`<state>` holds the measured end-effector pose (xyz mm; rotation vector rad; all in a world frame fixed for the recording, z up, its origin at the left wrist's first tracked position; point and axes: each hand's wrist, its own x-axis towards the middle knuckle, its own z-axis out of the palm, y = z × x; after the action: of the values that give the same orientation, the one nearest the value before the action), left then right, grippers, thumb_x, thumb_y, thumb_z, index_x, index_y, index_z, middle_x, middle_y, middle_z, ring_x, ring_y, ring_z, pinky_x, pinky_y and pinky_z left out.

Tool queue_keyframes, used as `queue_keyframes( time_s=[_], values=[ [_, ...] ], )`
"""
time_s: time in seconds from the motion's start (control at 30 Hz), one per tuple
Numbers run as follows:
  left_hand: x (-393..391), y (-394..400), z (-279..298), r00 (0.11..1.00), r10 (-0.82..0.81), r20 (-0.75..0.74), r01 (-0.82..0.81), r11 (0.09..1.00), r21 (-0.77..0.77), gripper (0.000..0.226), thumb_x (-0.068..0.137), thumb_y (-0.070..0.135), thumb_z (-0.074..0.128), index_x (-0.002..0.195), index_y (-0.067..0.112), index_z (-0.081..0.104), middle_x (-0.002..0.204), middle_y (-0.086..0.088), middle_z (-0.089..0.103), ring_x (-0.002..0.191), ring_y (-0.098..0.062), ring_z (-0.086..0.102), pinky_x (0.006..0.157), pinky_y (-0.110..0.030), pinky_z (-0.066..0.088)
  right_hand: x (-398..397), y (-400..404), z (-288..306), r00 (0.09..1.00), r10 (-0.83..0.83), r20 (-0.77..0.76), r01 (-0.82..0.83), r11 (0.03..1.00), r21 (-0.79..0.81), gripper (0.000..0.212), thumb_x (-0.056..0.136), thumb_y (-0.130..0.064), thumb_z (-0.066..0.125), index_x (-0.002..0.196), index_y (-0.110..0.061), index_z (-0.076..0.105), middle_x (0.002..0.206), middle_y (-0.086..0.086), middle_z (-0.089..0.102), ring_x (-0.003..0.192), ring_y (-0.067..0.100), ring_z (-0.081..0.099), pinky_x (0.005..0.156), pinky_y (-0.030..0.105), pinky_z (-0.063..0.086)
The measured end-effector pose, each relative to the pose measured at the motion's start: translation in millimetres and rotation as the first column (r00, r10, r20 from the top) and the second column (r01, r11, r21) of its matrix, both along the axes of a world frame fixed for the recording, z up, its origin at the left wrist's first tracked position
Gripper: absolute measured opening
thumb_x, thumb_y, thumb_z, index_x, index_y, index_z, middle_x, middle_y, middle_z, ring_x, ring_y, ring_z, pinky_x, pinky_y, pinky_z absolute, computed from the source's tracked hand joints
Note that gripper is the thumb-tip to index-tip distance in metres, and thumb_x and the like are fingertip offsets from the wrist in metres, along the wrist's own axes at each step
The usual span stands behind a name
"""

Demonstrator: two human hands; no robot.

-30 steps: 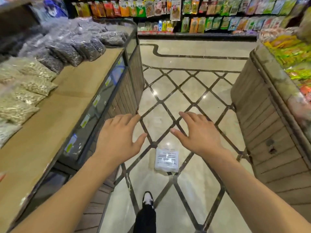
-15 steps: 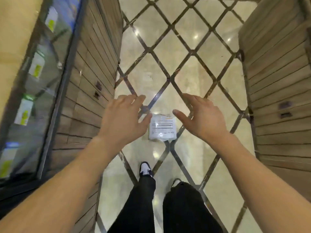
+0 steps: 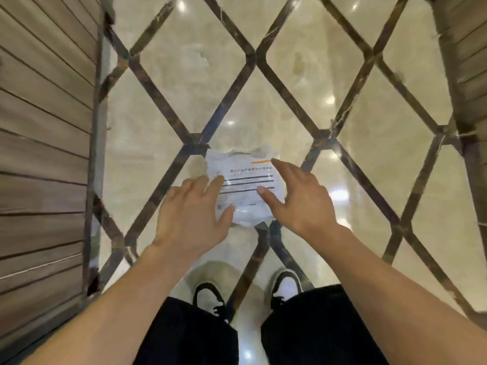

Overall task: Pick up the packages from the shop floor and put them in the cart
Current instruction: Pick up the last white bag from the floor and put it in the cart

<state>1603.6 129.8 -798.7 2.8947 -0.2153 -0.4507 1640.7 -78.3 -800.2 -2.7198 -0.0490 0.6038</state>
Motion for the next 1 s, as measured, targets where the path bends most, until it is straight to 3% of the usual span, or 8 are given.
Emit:
queue_keyframes(
  time_s=[0.17,0.27,0.43,0.57,0.67,0.77,0.87,1.0],
  values=[
    [15,-4,-121,0.995,0.054,-0.081,-0.047,0.995,0.087,0.062,0.087,0.044,0.056,0.136,0.008,0.064,0.117,-0.018,0.072,0.098,-0.042,0.068,0.078,-0.049,0.053,8,-6,-123,0.996,-0.054,-0.073,0.056,0.998,0.017,0.084,0.089,-0.075,0.031,0.162,-0.037,0.017,0.168,-0.009,0.026,0.149,0.033,0.032,0.112,0.054,0.041],
    [31,-5,-170,0.979,0.121,-0.162,-0.101,0.987,0.128,0.062,0.103,0.048,0.045,0.158,0.021,0.035,0.145,-0.010,0.054,0.125,-0.035,0.055,0.096,-0.047,0.046,30,1,-165,0.997,-0.013,-0.081,0.015,0.999,0.033,0.080,0.097,-0.067,0.040,0.162,-0.038,0.004,0.171,-0.008,0.014,0.154,0.035,0.022,0.116,0.057,0.036],
    [63,0,-212,0.947,0.266,-0.183,-0.243,0.960,0.137,0.081,0.101,0.065,0.038,0.164,0.028,0.004,0.159,-0.016,0.033,0.132,-0.040,0.049,0.099,-0.050,0.045,52,-10,-201,0.983,-0.016,-0.182,0.003,0.997,-0.072,0.089,0.094,-0.073,0.043,0.159,-0.045,-0.011,0.172,-0.007,-0.009,0.155,0.044,0.012,0.118,0.061,0.029],
    [63,-3,-226,0.879,0.381,-0.288,-0.381,0.923,0.057,0.093,0.097,0.073,0.028,0.159,0.032,-0.028,0.144,-0.023,0.045,0.117,-0.045,0.059,0.094,-0.050,0.047,58,-18,-220,0.920,-0.185,-0.345,0.223,0.972,0.072,0.118,0.085,-0.074,0.057,0.158,-0.031,-0.025,0.167,0.017,0.019,0.143,0.043,0.040,0.111,0.052,0.040],
    [53,-16,-228,0.806,0.439,-0.398,-0.501,0.863,-0.062,0.089,0.099,0.070,0.025,0.154,0.038,-0.037,0.135,-0.025,0.048,0.107,-0.045,0.061,0.091,-0.052,0.049,55,-16,-230,0.890,-0.194,-0.413,0.294,0.936,0.194,0.121,0.083,-0.074,0.060,0.157,-0.031,-0.026,0.159,0.015,0.037,0.135,0.036,0.051,0.109,0.047,0.043],
    [46,-23,-227,0.757,0.484,-0.439,-0.613,0.759,-0.220,0.089,0.097,0.069,0.030,0.156,0.043,-0.031,0.142,-0.026,0.039,0.106,-0.045,0.056,0.086,-0.053,0.046,49,-16,-239,0.878,-0.260,-0.402,0.400,0.861,0.315,0.126,0.070,-0.081,0.068,0.158,-0.045,-0.015,0.149,0.007,0.050,0.134,0.025,0.055,0.109,0.040,0.048],
    [42,-27,-232,0.703,0.570,-0.426,-0.698,0.667,-0.260,0.083,0.098,0.068,0.034,0.154,0.056,-0.027,0.143,-0.018,0.040,0.117,-0.048,0.059,0.097,-0.055,0.047,40,-17,-249,0.859,-0.358,-0.367,0.502,0.732,0.461,0.104,0.081,-0.054,0.079,0.155,-0.050,0.005,0.116,-0.017,0.067,0.100,-0.015,0.065,0.079,0.006,0.051],
    [38,-32,-243,0.685,0.630,-0.366,-0.728,0.608,-0.315,0.082,0.097,0.068,0.040,0.154,0.060,-0.019,0.135,-0.012,0.045,0.116,-0.045,0.060,0.096,-0.054,0.049,30,-15,-261,0.868,-0.428,-0.251,0.494,0.705,0.508,0.097,0.080,-0.059,0.077,0.154,-0.053,0.016,0.104,-0.040,0.067,0.095,-0.019,0.064,0.088,0.018,0.051]
  ],
)
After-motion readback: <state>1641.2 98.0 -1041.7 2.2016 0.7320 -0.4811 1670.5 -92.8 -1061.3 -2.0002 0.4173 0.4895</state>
